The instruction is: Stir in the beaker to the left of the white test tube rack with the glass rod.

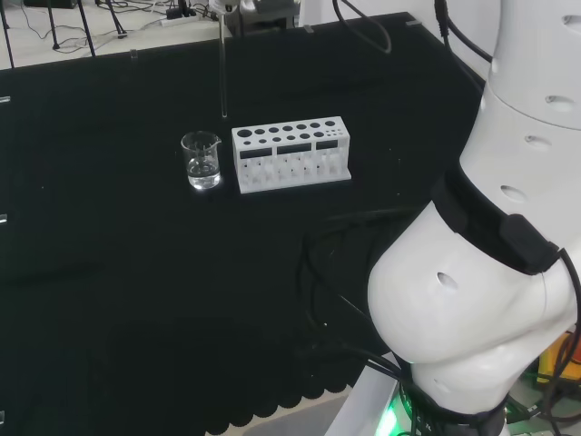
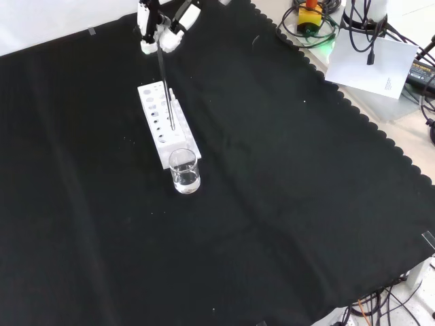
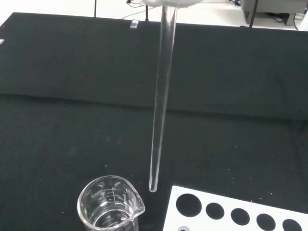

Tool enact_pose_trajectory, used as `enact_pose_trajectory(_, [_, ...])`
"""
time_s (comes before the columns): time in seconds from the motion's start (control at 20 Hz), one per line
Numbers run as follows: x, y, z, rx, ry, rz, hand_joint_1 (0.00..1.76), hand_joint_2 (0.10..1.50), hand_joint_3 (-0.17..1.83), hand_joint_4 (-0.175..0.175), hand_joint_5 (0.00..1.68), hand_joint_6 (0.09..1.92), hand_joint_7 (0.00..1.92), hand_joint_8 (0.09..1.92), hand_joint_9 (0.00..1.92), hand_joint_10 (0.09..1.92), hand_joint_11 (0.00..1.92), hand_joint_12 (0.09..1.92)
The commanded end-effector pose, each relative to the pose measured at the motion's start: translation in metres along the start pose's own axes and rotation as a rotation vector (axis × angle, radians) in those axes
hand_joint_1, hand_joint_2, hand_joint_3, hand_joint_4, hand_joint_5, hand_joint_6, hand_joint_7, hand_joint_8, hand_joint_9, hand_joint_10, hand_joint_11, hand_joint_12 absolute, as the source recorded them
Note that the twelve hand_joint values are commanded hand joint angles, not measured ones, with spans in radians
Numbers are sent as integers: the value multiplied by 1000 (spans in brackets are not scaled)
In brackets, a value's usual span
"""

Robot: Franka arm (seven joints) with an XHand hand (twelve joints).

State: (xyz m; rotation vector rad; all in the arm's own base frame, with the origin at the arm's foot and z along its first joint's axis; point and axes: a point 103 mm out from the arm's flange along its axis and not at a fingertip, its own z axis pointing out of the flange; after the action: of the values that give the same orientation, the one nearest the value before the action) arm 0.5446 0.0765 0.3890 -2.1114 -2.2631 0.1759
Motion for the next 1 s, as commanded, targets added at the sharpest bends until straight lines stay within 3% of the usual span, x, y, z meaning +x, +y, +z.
enact_pose_trajectory(0.05, [2,2,3,4,1,-6,1313,1068,-79,-175,1260,218,1173,1011,1554,897,1601,658])
enact_pose_trajectory(0.45, [5,2,-3,-16,8,-14,1313,1067,-79,-175,1264,211,1173,1010,1558,893,1603,655])
enact_pose_trajectory(1.0, [40,24,-3,-40,6,-91,1313,1067,-79,-175,1269,202,1176,1006,1561,890,1605,651])
